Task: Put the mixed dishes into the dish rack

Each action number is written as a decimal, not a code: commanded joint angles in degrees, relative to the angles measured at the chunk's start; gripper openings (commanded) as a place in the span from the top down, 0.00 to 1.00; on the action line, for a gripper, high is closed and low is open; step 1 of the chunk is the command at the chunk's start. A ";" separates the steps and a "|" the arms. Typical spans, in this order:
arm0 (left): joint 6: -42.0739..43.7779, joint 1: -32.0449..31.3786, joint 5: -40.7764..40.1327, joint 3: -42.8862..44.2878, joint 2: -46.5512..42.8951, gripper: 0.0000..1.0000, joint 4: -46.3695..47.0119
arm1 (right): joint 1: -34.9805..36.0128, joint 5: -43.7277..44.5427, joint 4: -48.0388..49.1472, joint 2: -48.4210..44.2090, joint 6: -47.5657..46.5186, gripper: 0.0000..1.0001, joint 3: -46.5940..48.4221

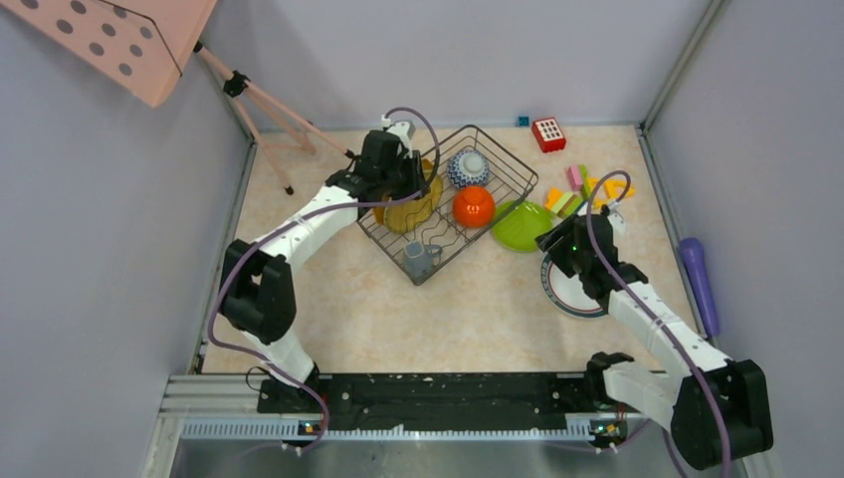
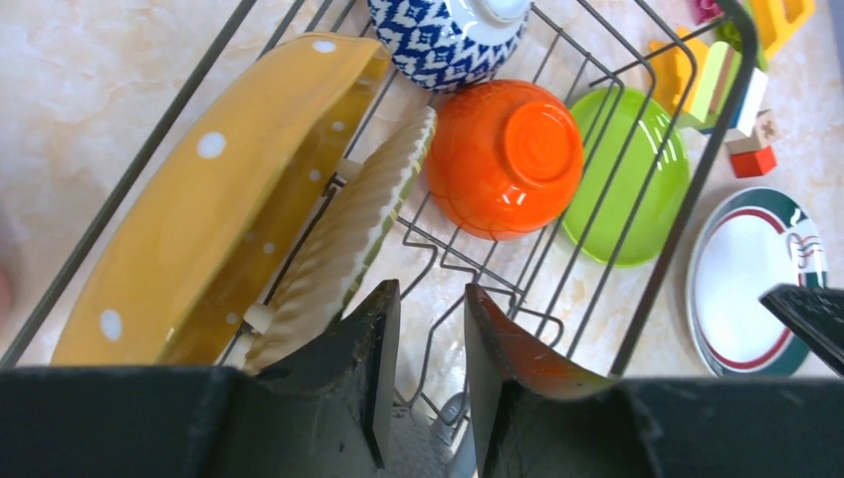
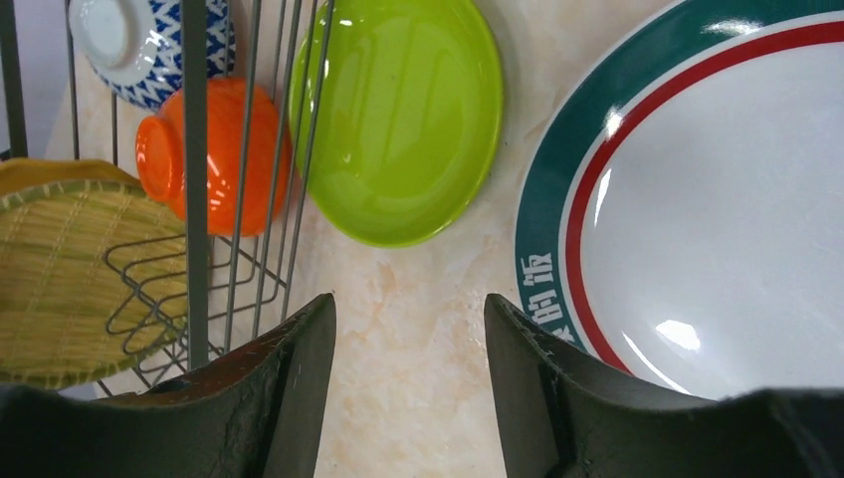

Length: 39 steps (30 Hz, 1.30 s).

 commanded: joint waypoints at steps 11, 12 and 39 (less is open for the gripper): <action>-1.46 -0.92 9.84 -4.96 -15.54 0.59 1.89 | -2.62 10.09 7.11 17.82 0.50 0.47 11.54; -1.88 -0.87 9.96 -5.61 -16.53 0.59 1.60 | -3.19 10.15 7.42 18.68 0.29 0.46 11.87; -1.36 -0.75 8.35 -15.06 -33.04 0.46 -1.69 | -11.29 -10.60 17.08 39.12 -6.52 0.85 16.20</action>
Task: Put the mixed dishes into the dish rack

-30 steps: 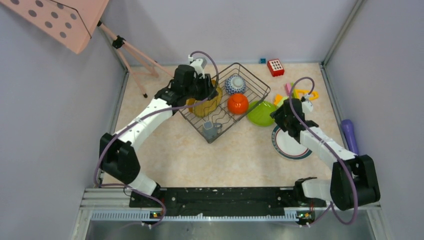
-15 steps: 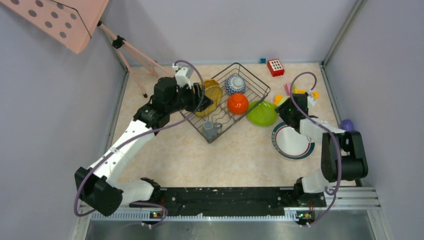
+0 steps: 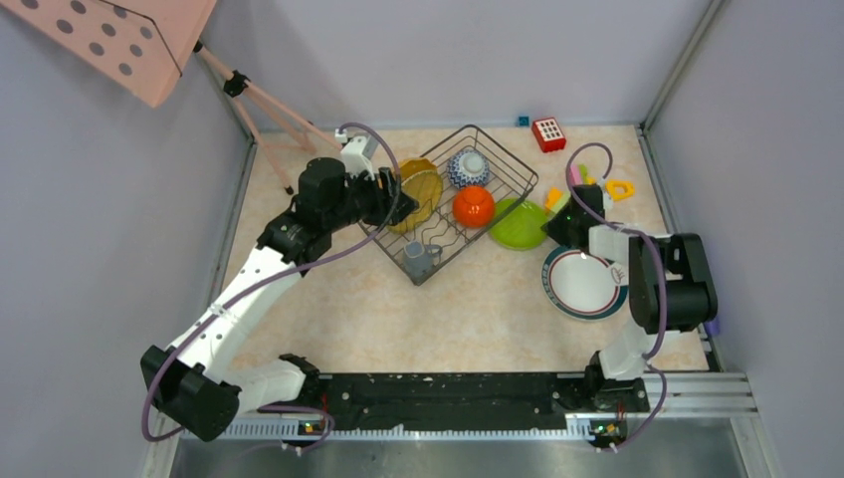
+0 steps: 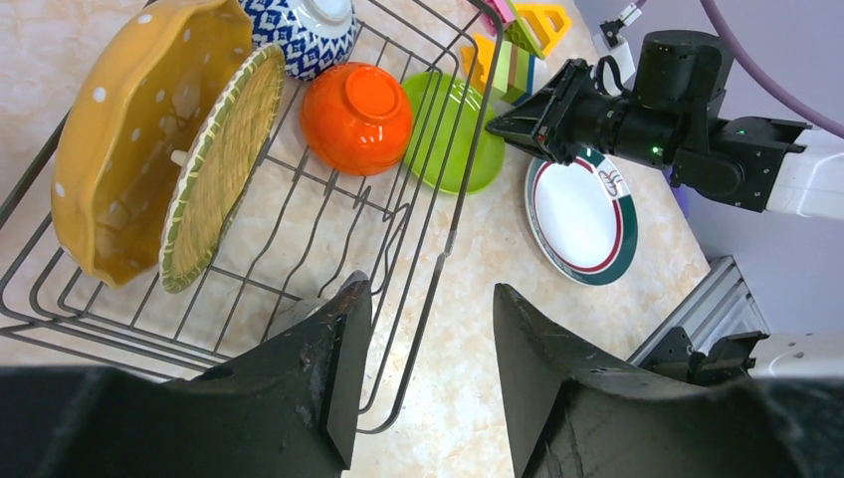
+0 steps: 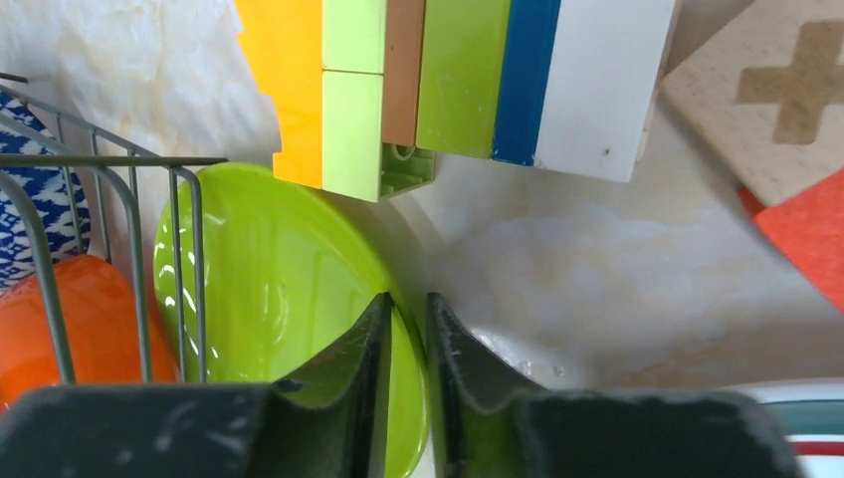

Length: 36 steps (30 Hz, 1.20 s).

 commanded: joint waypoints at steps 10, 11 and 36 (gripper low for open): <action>1.47 0.03 -1.42 -0.36 -2.47 0.46 -0.86 | -2.49 9.13 -12.07 -7.14 1.59 1.00 1.84; 1.27 -0.02 -1.32 -0.45 -2.44 0.46 -0.77 | -2.49 11.01 -13.97 -8.39 1.94 1.00 2.06; -8.84 0.00 20.13 1.72 9.77 0.19 15.49 | -2.41 -17.81 -13.12 -44.02 -21.61 1.00 0.49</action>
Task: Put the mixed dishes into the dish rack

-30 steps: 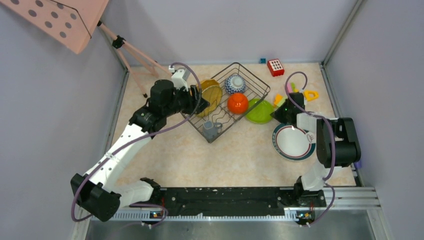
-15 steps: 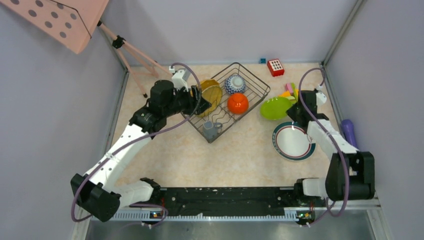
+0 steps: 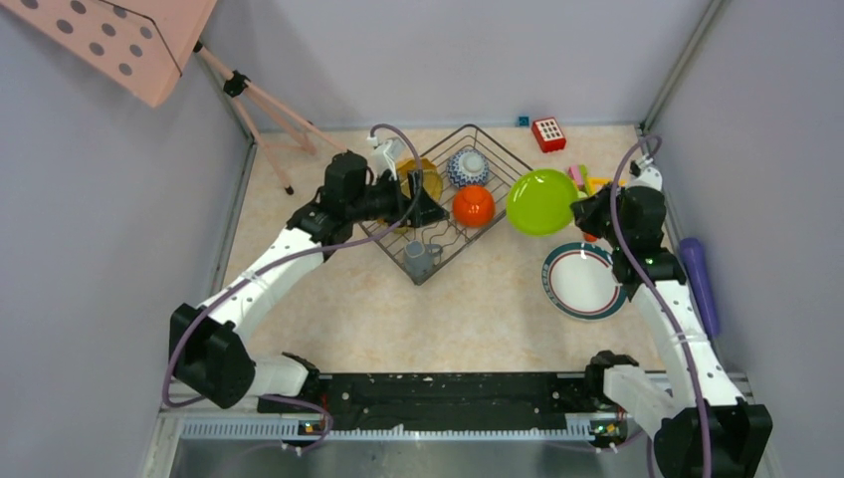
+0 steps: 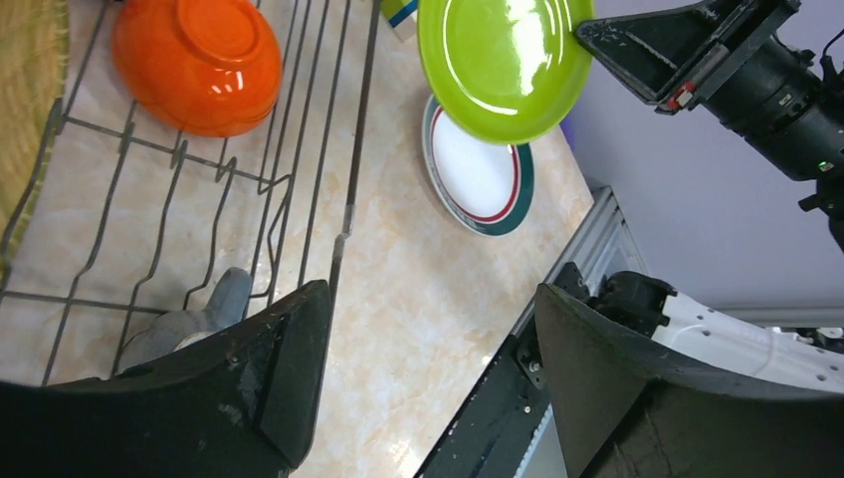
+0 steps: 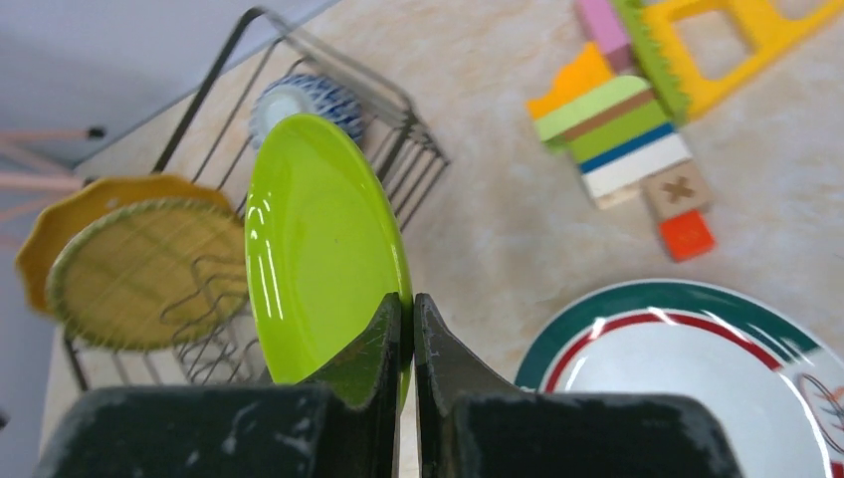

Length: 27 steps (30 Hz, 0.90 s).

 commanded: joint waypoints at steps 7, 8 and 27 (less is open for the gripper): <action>0.21 -0.01 4.15 4.52 2.67 0.17 9.81 | 0.18 -40.62 13.93 -0.55 -4.46 1.00 1.51; 0.03 0.02 4.37 4.53 3.03 0.19 9.99 | 0.83 -41.50 14.97 -0.56 -4.37 1.00 1.44; -5.89 -1.22 12.63 4.89 8.26 0.45 15.59 | 8.14 -42.07 15.22 1.32 -5.93 1.00 3.37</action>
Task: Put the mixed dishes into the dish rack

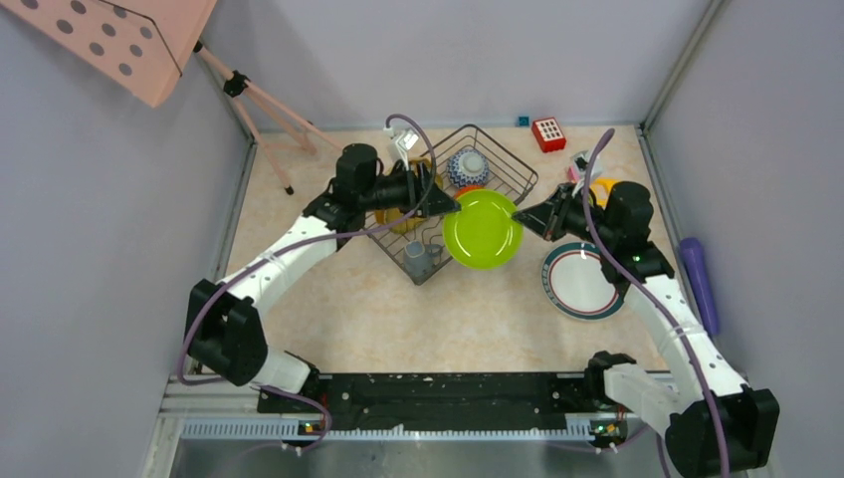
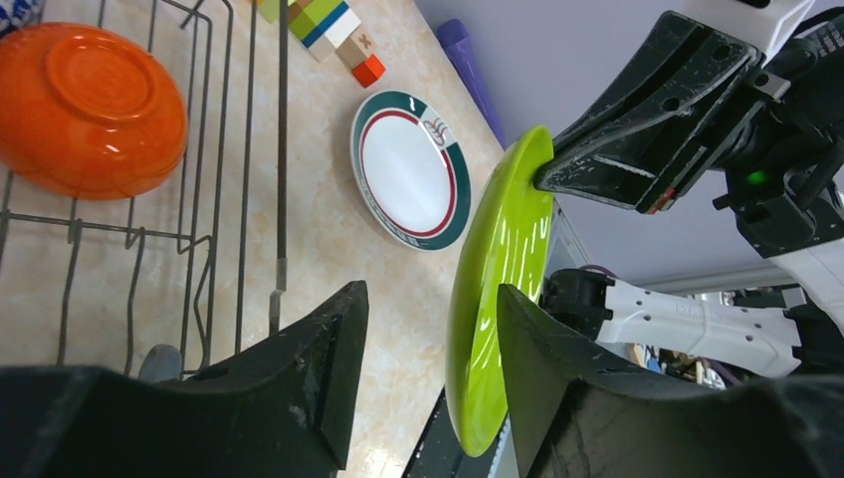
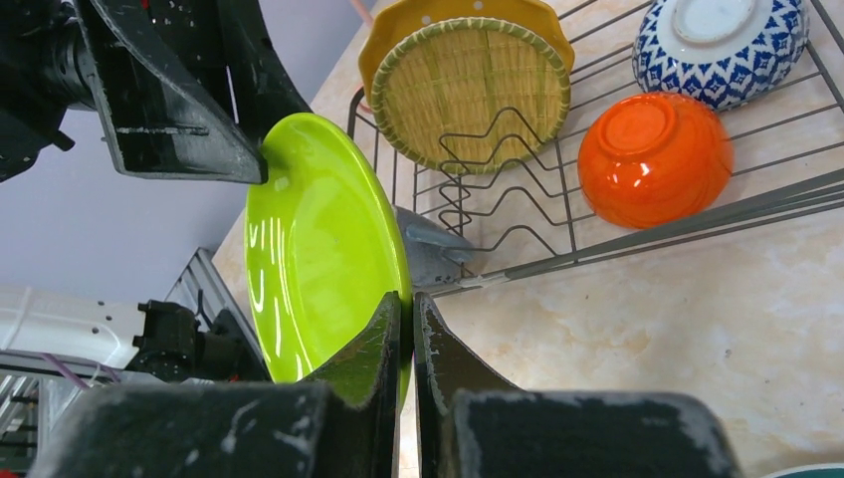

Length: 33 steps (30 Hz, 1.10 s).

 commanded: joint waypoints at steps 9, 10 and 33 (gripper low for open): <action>0.51 -1.52 5.23 2.65 1.79 0.61 3.44 | 0.91 1.58 4.91 2.47 -0.20 1.00 5.45; 0.85 -1.52 5.27 2.88 1.83 0.65 2.98 | 0.96 1.58 5.11 2.85 -0.24 1.00 5.81; 34.60 -13.48 -62.84 11.09 -5.43 1.00 -19.26 | 1.01 26.84 -4.92 -4.21 -3.47 0.22 1.59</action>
